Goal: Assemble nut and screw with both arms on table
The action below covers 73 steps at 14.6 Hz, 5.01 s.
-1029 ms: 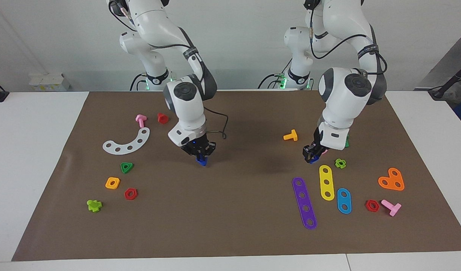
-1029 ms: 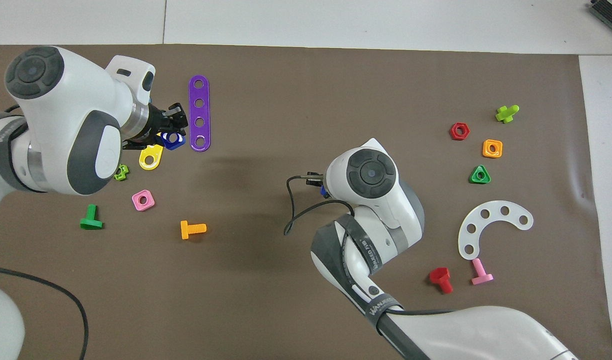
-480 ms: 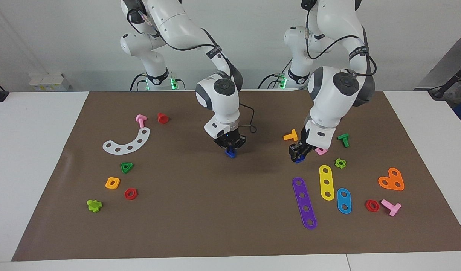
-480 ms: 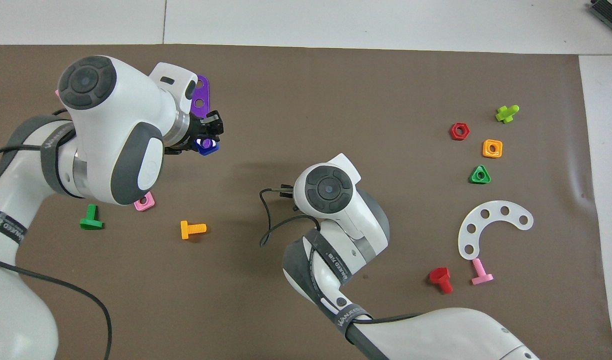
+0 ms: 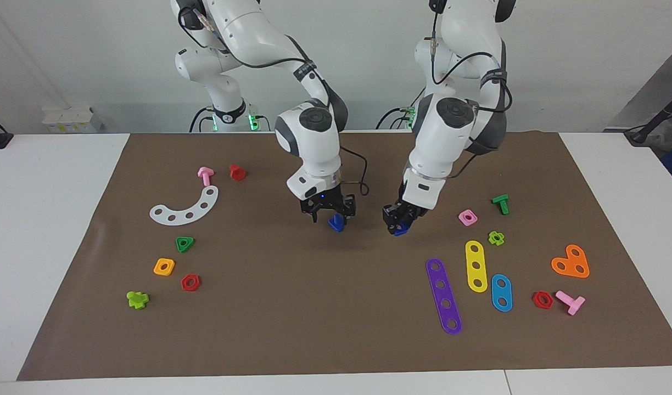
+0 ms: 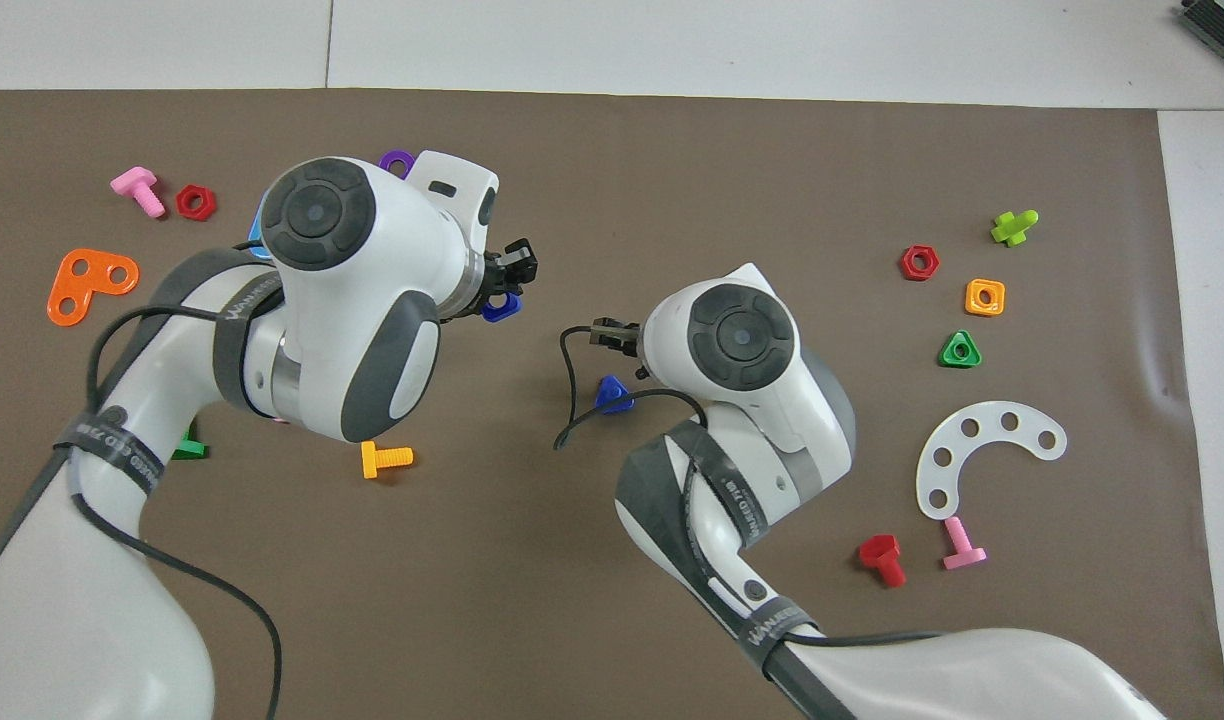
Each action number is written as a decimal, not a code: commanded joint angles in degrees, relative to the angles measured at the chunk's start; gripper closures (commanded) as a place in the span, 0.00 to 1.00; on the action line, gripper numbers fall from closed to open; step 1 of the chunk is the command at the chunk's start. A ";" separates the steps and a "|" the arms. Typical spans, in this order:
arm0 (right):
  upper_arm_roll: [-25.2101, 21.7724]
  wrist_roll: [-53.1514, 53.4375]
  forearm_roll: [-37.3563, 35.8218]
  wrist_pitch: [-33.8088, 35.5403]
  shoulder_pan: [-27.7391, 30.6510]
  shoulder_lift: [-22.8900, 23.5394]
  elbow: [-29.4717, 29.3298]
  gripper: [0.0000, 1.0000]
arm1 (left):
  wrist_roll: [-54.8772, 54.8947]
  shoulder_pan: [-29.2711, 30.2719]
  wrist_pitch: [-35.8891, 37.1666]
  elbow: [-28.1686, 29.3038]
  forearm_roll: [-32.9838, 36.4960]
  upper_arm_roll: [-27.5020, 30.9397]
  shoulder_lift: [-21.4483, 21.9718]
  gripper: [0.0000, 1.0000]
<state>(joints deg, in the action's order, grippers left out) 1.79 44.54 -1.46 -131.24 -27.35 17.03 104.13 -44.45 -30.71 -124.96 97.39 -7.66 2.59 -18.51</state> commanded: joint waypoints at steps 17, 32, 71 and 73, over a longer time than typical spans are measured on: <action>0.32 -30.38 0.23 29.27 22.61 -16.15 -9.81 0.00 | -5.82 -14.02 -0.90 3.07 -0.96 1.19 -4.96 1.00; 0.06 -33.90 -0.03 32.18 22.87 -15.71 -11.14 0.00 | -6.00 -13.58 -0.11 0.88 -0.78 1.63 -5.31 1.00; 0.15 -32.23 0.23 28.85 24.45 -20.55 -3.32 0.00 | 8.22 3.18 15.69 -5.90 2.91 1.72 3.64 0.00; 0.15 -32.14 0.40 28.93 24.45 -20.55 -3.32 0.00 | 14.28 8.01 20.61 -5.81 3.35 1.81 6.54 0.00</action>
<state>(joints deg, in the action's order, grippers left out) 1.40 12.00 -1.44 -101.79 -3.61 -1.94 99.18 -34.78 -26.36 -108.55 90.14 -5.23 5.03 -15.42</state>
